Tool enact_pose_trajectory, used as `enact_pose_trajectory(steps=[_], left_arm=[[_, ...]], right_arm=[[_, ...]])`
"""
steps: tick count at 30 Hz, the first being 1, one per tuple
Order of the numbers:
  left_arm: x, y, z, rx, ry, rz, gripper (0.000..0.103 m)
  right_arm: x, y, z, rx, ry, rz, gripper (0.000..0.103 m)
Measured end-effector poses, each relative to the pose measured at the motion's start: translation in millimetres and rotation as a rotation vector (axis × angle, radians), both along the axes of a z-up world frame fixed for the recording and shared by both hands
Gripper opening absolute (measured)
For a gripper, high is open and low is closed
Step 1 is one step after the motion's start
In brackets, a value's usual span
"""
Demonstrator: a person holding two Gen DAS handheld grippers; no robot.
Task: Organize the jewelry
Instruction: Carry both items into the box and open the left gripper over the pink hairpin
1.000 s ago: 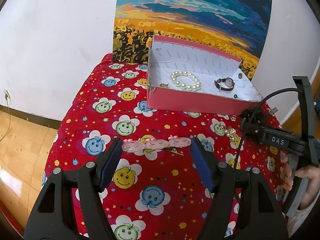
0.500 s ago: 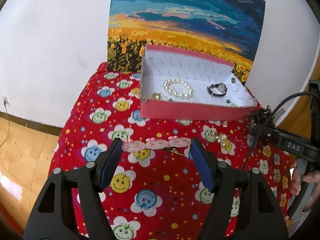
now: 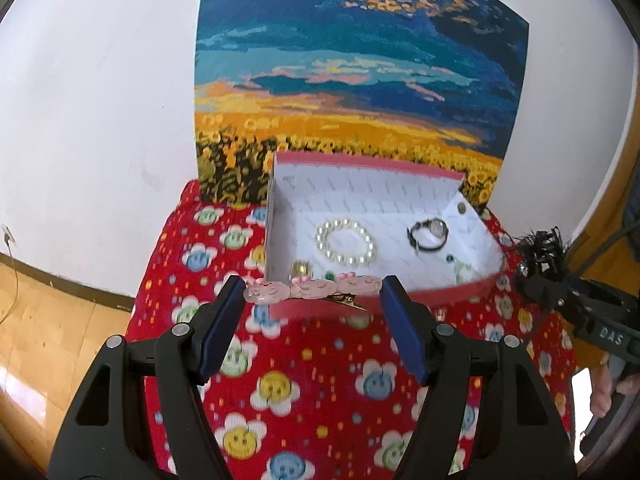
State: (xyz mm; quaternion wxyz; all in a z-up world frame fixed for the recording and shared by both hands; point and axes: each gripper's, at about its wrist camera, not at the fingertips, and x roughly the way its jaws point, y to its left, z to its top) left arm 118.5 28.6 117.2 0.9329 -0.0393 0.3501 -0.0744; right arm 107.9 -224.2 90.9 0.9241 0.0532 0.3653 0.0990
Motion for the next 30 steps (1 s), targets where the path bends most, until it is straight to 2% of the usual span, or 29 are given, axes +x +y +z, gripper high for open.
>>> enact_pose_trajectory(steps=[7,14,25,30], left_arm=[[40,-9,2,0.004,-0.016,-0.003,0.067],[90,-23,-17,0.002,0.002,0.003,0.067],[149,-48,-43,0.030,0.019,0.006,0.067],[166,-46,-62,0.023,0.059,0.018,0.067]], right_arm=[[24,1,12,-0.007,-0.022,-0.003,0.056],[52,3,9,0.009,-0.028,-0.010,0.056],[103,8,-12,-0.024,-0.021,-0.018,0.056],[124,10,-26,-0.035,0.002,-0.020,0.056]])
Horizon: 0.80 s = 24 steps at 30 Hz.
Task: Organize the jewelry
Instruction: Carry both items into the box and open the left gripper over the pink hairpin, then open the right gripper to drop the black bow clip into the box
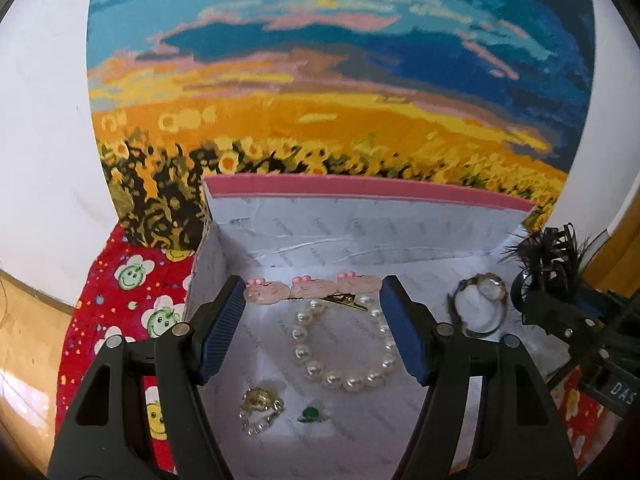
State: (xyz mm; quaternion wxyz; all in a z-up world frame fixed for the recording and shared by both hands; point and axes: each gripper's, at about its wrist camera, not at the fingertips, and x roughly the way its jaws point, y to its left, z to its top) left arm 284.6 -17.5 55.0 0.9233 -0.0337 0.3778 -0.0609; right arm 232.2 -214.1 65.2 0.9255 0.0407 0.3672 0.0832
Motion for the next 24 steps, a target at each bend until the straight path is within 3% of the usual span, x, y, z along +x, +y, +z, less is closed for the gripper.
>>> enact_pose_trajectory(steps=[11,24], left_arm=[[16,8,-21,0.002,0.040,0.019,0.067],[15,-5,-23,0.014,0.090,0.004,0.070]], right_arm=[[20,5,-23,-0.001,0.042,0.004,0.056],[16,4,-22,0.023,0.053,-0.001,0.057]])
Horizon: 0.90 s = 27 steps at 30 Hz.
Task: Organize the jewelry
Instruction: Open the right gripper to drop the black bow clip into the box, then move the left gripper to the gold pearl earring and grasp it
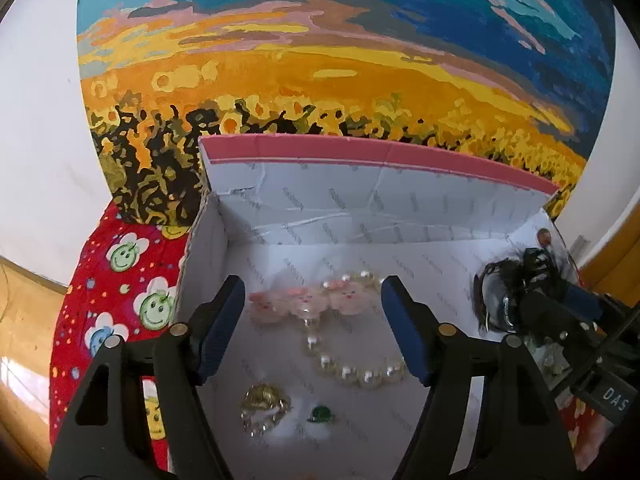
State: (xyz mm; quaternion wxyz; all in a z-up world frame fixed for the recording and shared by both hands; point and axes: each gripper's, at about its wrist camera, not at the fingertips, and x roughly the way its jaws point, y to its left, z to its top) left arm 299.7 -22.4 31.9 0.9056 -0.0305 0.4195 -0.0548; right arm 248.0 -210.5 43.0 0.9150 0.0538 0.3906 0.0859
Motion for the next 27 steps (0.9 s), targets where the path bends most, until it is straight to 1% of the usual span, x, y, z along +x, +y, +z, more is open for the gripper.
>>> enact_pose_trajectory(steps=[3,5,10,14,18,21,24,27], left_arm=[[-6,-3,7,0.002,-0.004,-0.012,0.072],[-12,-6,14,0.004,-0.010,-0.018,0.076],[-27,-10,26,-0.005,-0.007,-0.044,0.077],[-42,-12,35,-0.009,0.004,-0.058,0.077],[-62,-2,50,0.000,-0.001,-0.069,0.077],[-77,2,56,0.005,0.004,-0.080,0.077],[-97,8,64,-0.008,-0.002,-0.097,0.077],[-115,15,69,-0.009,-0.006,-0.090,0.077]], right_arm=[[-6,-2,4,0.008,-0.005,-0.007,0.060],[-12,-4,8,0.016,-0.015,-0.007,0.064],[-30,-8,23,0.026,-0.048,-0.006,0.066],[-46,-11,37,0.056,-0.073,0.000,0.069],[-64,-12,48,0.083,-0.092,0.007,0.070],[-76,-11,53,0.083,-0.089,0.006,0.070],[-90,-11,54,0.087,-0.087,0.008,0.070],[-105,-13,53,0.100,-0.080,0.005,0.070]])
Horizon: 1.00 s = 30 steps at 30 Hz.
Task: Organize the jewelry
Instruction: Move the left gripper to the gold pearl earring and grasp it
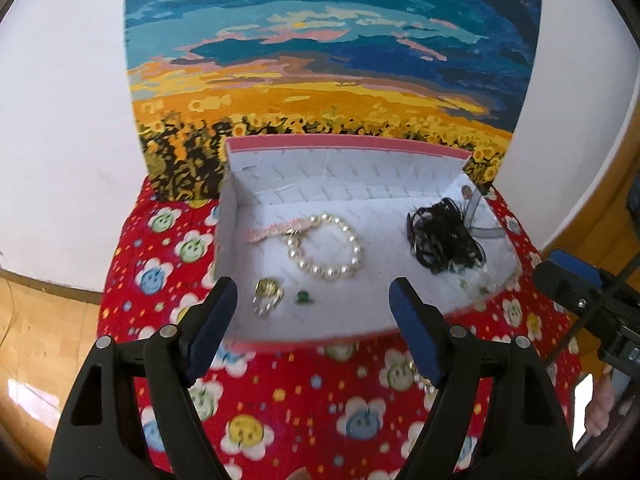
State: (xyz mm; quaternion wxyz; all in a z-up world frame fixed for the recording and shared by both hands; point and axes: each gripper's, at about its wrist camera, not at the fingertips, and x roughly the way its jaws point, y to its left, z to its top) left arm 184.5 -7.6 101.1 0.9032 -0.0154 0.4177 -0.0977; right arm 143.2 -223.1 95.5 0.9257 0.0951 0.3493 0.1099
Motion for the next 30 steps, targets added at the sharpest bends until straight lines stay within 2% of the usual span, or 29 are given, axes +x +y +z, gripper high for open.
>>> enact_pose_trajectory(steps=[7,13,23,30], left_arm=[[-42,11,3,-0.022,-0.003,0.017,0.077],[-64,5,-8,-0.039,0.015,0.008,0.077],[-73,-38,-48,-0.016,0.070,-0.053,0.077],[-67,-71,-72,0.040,0.094,-0.097,0.077]], right_arm=[[-30,-8,-4,0.022,0.026,-0.019,0.070],[-57,-19,-5,0.045,0.034,-0.063,0.070],[-83,-32,-23,0.079,0.072,-0.106,0.070],[-89,-45,-30,0.077,0.080,-0.122,0.070]])
